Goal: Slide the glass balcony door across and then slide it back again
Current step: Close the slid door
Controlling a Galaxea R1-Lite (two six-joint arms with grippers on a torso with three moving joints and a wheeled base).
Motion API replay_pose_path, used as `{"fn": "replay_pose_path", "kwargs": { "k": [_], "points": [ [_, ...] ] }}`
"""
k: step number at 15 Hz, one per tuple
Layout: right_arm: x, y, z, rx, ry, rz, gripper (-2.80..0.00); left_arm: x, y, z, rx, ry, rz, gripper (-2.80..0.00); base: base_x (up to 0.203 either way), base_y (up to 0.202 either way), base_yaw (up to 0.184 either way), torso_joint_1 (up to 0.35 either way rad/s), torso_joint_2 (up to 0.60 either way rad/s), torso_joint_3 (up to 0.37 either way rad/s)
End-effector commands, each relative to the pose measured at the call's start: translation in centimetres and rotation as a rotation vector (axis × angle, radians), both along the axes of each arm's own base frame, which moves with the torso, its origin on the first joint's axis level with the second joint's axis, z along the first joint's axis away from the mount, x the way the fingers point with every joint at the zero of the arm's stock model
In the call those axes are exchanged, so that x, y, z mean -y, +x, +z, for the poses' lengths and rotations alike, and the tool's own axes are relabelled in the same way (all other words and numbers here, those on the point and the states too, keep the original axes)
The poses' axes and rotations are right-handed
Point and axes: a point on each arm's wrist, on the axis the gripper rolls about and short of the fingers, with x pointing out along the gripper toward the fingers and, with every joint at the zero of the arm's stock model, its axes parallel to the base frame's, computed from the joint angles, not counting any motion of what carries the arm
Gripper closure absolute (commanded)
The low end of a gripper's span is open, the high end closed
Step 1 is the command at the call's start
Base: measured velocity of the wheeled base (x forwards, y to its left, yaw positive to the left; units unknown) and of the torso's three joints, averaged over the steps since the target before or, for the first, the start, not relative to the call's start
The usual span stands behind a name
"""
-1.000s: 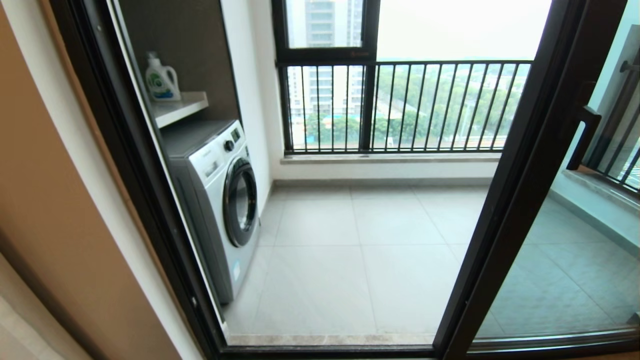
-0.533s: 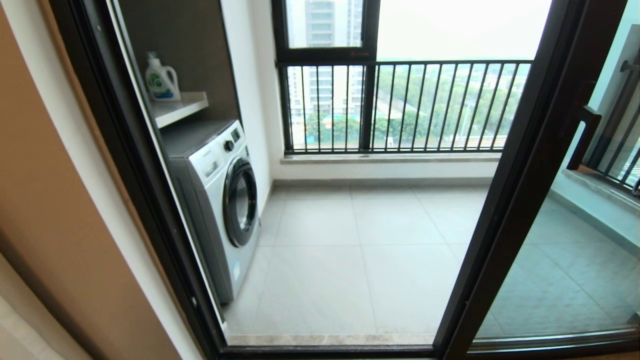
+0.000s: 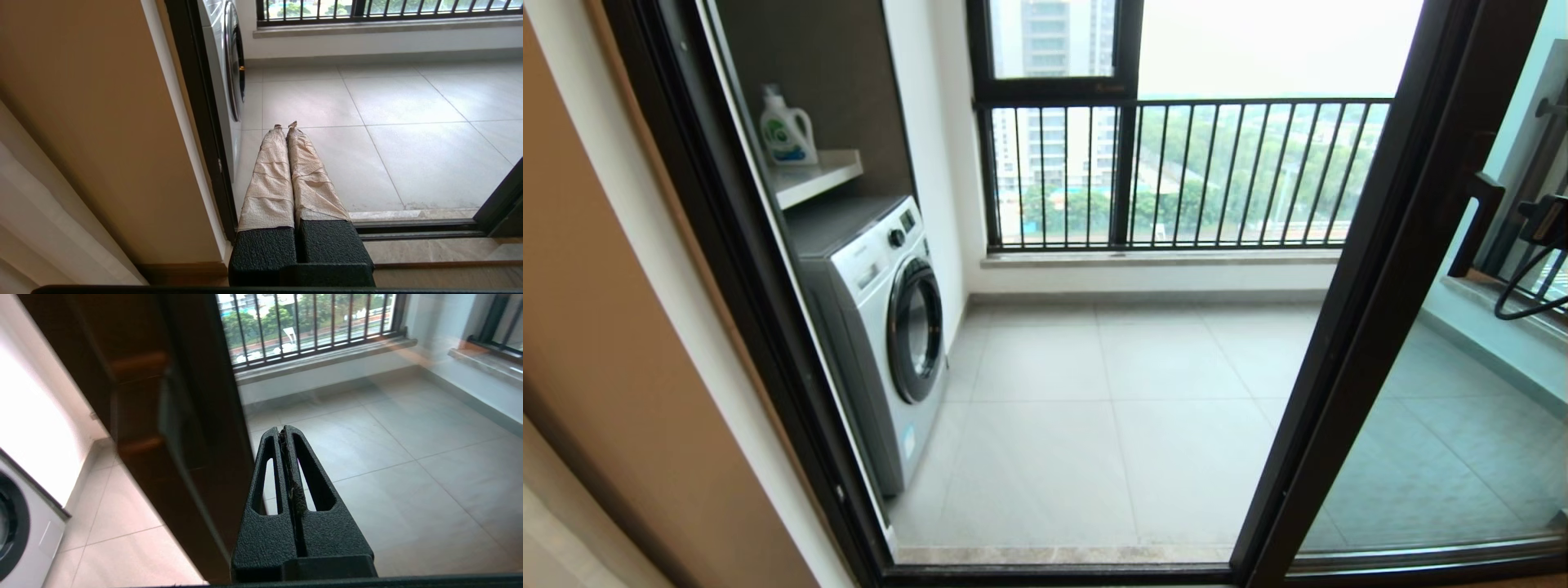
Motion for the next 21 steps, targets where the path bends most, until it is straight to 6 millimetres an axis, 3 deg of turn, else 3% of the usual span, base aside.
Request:
{"fn": "replay_pose_path", "kwargs": {
  "k": [1,9,11,16,21],
  "points": [
    [-1.4,1.1,-0.1,0.003,-0.001,0.015,0.00,0.0,0.0,0.0,-0.001,0.000,0.000,0.00,0.000,0.000,0.000,0.000,0.00,0.000],
    [-2.1,1.7,0.2,0.016,-0.011,0.012,0.00,0.0,0.0,0.0,-0.001,0.000,0.000,0.00,0.000,0.000,0.000,0.000,0.00,0.000],
    [-1.4,0.7,0.5,0.019,-0.009,-0.009,0.00,0.0,0.0,0.0,-0.001,0.000,0.000,0.00,0.000,0.000,0.000,0.000,0.00,0.000],
    [-0.5,0.5,0.5,0.019,-0.012,-0.029,0.00,0.0,0.0,0.0,-0.001,0.000,0.000,0.00,0.000,0.000,0.000,0.000,0.00,0.000],
    [-2.2,2.1,-0.6,-0.005,-0.001,0.021,0.00,0.0,0.0,0.0,-0.001,0.000,0.000,0.00,0.000,0.000,0.000,0.000,0.00,0.000]
  ]
}}
